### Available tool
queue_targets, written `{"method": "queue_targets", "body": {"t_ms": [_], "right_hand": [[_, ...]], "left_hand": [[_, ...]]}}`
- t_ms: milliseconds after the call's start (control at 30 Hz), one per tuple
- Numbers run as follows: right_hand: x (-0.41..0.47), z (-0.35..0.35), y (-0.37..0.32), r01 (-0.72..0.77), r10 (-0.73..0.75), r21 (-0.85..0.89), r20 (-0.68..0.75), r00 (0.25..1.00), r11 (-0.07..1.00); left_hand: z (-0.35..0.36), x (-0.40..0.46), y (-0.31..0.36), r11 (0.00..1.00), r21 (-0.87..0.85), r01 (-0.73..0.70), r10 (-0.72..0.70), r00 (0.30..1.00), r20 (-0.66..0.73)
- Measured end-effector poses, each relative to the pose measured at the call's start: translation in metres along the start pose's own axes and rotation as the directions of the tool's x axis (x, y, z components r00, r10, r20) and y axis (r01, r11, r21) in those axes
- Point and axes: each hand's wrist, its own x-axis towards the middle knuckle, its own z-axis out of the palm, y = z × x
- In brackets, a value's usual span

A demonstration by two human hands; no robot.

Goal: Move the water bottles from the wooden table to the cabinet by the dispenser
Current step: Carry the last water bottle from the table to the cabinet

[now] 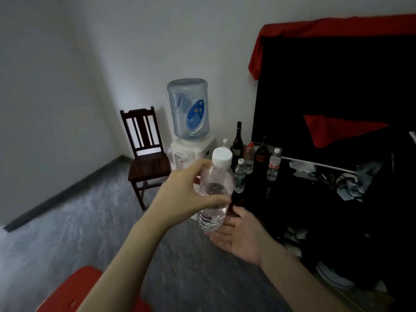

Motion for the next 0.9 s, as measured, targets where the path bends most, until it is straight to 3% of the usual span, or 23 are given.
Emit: {"method": "queue_targets", "body": {"t_ms": [267,400,900], "right_hand": [[0.086,-0.039,-0.124,0.095,-0.097,0.150,0.004,0.995,0.984],[0.119,-0.062,-0.174,0.139,-0.138,0.221,-0.022,0.990,0.965],[0.230,-0.151,-0.252,0.218,-0.122,0.372,-0.265,0.957,0.902]], "left_hand": [[0.032,0.170,-0.019,0.992,0.020,-0.126,0.123,0.988,0.092],[0.057,0.233,-0.031,0.985,-0.036,-0.167,0.169,0.984,0.063],[0.180,0.385,-0.106,0.950,-0.240,-0.201,0.266,0.922,0.281]]}}
